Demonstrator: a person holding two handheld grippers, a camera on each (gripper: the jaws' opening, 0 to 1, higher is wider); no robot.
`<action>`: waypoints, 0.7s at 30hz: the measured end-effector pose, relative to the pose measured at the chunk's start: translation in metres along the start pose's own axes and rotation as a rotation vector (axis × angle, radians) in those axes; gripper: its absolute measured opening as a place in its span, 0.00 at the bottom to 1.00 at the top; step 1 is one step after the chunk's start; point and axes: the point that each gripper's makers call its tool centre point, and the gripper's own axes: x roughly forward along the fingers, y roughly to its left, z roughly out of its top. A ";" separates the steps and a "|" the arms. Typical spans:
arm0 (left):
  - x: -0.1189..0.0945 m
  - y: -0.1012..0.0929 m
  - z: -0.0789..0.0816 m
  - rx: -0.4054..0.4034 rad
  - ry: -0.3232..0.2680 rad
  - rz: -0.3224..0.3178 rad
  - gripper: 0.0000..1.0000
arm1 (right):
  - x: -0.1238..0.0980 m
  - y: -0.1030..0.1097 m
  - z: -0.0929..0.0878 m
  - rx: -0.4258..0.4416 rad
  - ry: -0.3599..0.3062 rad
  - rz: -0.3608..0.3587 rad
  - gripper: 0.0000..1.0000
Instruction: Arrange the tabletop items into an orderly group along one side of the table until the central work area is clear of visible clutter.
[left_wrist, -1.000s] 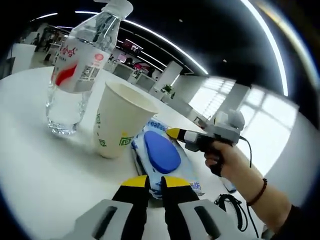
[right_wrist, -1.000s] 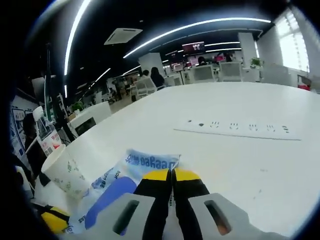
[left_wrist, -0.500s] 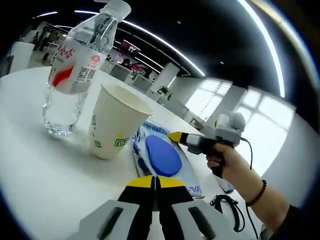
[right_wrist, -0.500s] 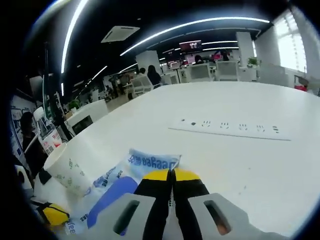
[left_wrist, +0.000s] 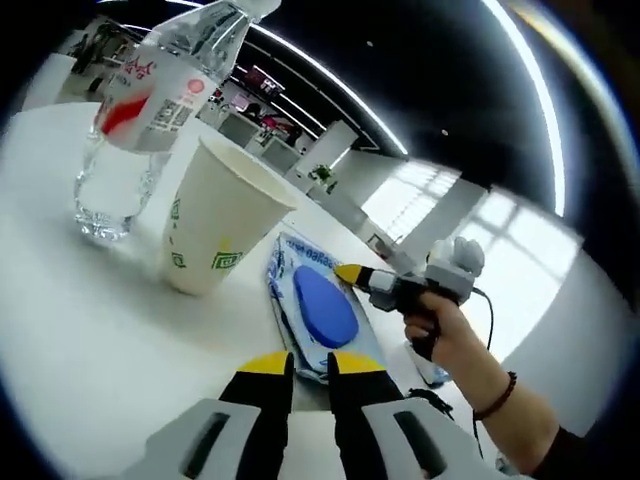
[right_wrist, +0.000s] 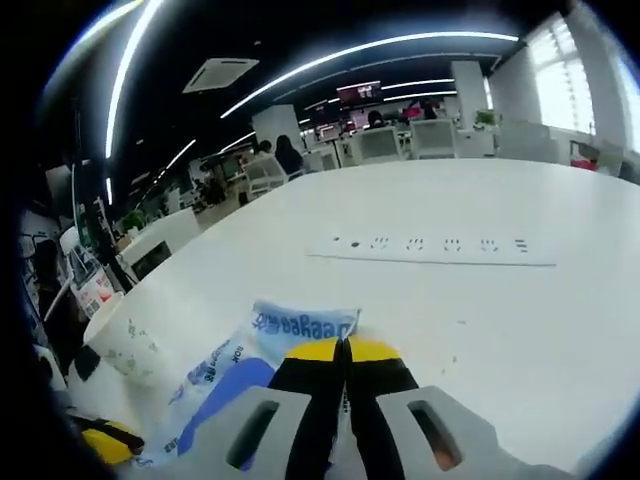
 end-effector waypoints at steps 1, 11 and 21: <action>0.000 0.001 -0.001 -0.004 0.004 0.005 0.20 | -0.001 0.000 -0.001 -0.005 0.000 -0.002 0.00; 0.000 -0.009 0.001 -0.011 0.017 -0.009 0.35 | -0.003 0.000 -0.006 -0.033 0.011 -0.024 0.00; 0.006 -0.012 -0.007 -0.032 0.057 -0.018 0.23 | -0.001 -0.005 -0.005 -0.031 0.020 -0.031 0.00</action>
